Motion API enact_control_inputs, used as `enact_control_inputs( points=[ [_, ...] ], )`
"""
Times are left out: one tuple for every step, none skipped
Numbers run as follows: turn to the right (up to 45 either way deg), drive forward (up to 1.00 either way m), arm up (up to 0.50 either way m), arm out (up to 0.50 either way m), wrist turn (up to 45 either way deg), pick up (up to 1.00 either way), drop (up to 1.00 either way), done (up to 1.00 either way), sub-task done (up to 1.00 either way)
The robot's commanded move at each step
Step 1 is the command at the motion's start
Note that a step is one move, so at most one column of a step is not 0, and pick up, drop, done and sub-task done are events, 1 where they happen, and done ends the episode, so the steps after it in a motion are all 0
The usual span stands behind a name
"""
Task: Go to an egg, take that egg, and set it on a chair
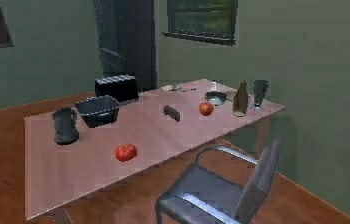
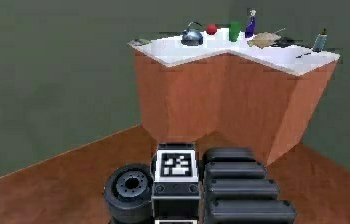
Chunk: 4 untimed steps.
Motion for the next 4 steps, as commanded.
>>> enact_control_inputs(
  points=[
    [45.0,0.0,0.0,0.0,0.0,0.0,0.0,0.0,0.0],
    [45.0,0.0,0.0,0.0,0.0,0.0,0.0,0.0,0.0],
    [24.0,0.0,0.0,0.0,0.0,0.0,0.0,0.0,0.0],
    [-45.0,0.0,0.0,0.0,0.0,0.0,0.0,0.0,0.0]
  ],
)
